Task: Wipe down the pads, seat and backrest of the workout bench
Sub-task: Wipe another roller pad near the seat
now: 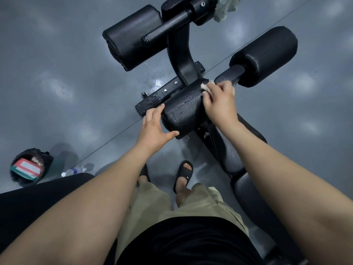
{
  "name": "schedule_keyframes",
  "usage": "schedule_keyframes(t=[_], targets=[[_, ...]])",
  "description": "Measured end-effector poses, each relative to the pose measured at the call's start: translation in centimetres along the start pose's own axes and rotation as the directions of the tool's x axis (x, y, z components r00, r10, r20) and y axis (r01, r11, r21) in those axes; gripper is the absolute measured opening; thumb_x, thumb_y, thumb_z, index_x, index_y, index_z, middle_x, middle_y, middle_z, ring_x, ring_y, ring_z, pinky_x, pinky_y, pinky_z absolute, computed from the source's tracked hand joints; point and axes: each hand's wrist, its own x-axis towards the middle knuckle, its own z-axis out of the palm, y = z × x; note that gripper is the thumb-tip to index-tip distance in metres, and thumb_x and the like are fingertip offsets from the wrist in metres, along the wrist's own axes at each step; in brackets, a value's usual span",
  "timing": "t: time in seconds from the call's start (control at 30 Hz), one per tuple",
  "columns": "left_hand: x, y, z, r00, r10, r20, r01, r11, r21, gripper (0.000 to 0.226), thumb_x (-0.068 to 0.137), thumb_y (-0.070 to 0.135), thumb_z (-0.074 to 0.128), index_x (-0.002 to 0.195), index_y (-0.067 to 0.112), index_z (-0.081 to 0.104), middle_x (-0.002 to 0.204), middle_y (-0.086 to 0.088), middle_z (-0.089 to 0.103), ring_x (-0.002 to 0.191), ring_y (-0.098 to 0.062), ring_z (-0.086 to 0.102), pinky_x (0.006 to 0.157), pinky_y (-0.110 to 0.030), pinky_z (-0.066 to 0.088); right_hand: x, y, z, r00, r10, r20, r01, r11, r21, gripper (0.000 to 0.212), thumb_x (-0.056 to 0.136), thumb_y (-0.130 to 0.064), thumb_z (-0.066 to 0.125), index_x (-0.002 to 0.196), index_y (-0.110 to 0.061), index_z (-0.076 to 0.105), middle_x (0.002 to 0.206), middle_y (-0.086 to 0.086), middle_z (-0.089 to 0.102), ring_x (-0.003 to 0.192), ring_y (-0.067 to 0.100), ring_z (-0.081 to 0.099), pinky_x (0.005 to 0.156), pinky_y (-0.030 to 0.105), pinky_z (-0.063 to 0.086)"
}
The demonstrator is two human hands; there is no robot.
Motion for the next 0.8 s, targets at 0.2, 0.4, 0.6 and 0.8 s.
schedule_keyframes(t=[0.2,0.4,0.6,0.8], targets=[[0.5,0.2,-0.3,1.000,0.006,-0.012,-0.006,1.000,0.024,0.103,0.064,0.044,0.091,0.150,0.024,0.037,0.137,0.002,0.036,0.133,-0.022,0.032,0.114,-0.032,0.032,-2.2,-2.1,0.5,0.964,-0.184,0.191,0.190,0.982,-0.009,0.046,0.091,-0.025,0.042,0.129,-0.008,0.062,0.114,0.017,0.050,0.103,0.037,0.047,0.091,0.043,0.048],[0.8,0.6,-0.9,1.000,0.008,0.007,-0.008,0.999,0.044,0.103,0.062,0.046,0.092,0.148,0.021,0.040,0.137,0.002,0.035,0.130,-0.023,0.030,0.109,-0.025,0.026,-0.7,-0.8,-0.8,0.988,-0.096,0.123,0.077,0.985,0.155,0.051,0.089,-0.013,0.059,0.139,-0.009,0.054,0.119,0.014,0.056,0.113,0.029,0.055,0.105,0.036,0.044],[0.7,0.9,-0.9,1.000,0.025,0.002,-0.025,0.998,0.065,0.101,0.060,0.046,0.093,0.143,0.017,0.043,0.138,0.003,0.034,0.130,-0.024,0.030,0.113,-0.033,0.033,1.7,0.6,-2.1,0.979,0.033,0.201,-0.050,0.996,0.078,0.049,0.093,-0.032,0.064,0.138,-0.014,0.053,0.119,0.005,0.041,0.114,0.019,0.046,0.102,0.023,0.033],[0.5,0.8,-0.2,0.999,-0.016,0.045,0.014,0.999,0.044,0.104,0.062,0.042,0.093,0.146,0.018,0.037,0.162,-0.008,0.015,0.147,-0.030,0.015,0.119,-0.037,0.020,1.6,3.3,-3.0,0.941,-0.094,0.326,0.089,0.996,0.031,0.061,0.097,-0.024,0.057,0.154,-0.021,0.036,0.132,0.005,0.038,0.125,0.026,0.040,0.113,0.032,0.033]])
